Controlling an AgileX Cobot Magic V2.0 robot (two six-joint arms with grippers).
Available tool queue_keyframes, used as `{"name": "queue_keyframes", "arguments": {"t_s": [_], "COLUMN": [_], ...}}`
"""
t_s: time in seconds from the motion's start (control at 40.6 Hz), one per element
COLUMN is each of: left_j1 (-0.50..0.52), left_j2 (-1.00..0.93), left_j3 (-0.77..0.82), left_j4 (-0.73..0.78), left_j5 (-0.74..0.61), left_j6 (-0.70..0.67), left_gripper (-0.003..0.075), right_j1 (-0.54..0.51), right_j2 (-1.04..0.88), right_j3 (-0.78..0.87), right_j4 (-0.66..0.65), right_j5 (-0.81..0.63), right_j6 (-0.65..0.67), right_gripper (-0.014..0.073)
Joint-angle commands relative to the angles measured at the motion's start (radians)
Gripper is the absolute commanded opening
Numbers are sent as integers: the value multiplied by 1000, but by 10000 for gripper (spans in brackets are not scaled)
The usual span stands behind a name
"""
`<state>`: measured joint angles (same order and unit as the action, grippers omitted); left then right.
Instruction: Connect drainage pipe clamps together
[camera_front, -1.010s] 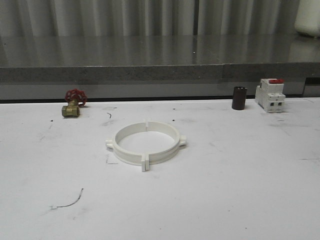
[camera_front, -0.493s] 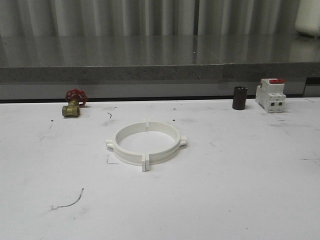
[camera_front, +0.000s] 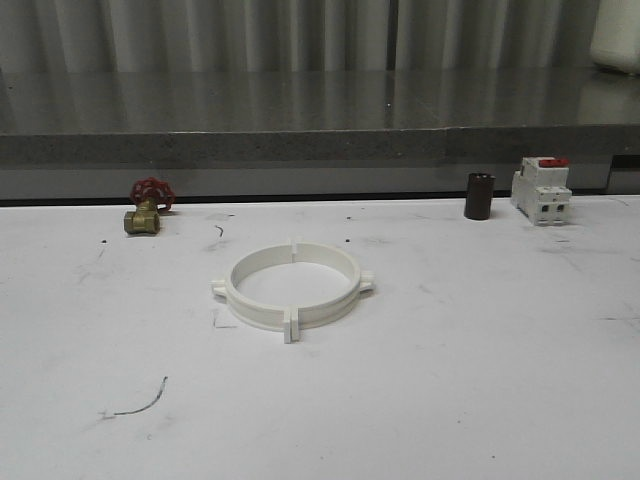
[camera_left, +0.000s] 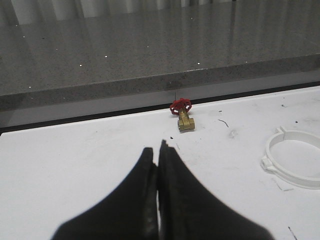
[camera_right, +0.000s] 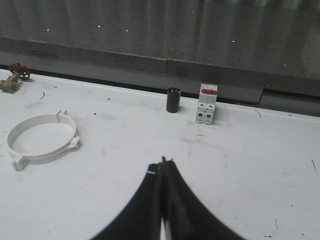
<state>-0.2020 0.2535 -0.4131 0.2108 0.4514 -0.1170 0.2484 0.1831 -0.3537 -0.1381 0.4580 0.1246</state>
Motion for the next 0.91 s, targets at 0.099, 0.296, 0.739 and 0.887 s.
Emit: {"name": "queue_keyframes", "arguments": {"t_s": [0.099,0.296,0.739,0.887], "left_j1": [-7,-7,132,142], "left_j2": [10,10,-253,-276], "left_j3": [-29,-18,269,359], "left_j4": [-1,-1,-247,-245], "left_j5": [-76,-76,-278,-324], "left_j6": [2,2,230,230], "left_gripper": [-20,-20,-20,-20], "right_j1": [-5,-5,-5,-5], "right_j2": [9,9,9,9], "right_j3": [-25,-25,-25,-25], "right_j4": [-6,-6,-6,-6], "right_j5": [-79,-79,-79,-78], "right_j6": [-8,-8,-8,-8], "right_gripper": [-114,-114,-114,-114]}}
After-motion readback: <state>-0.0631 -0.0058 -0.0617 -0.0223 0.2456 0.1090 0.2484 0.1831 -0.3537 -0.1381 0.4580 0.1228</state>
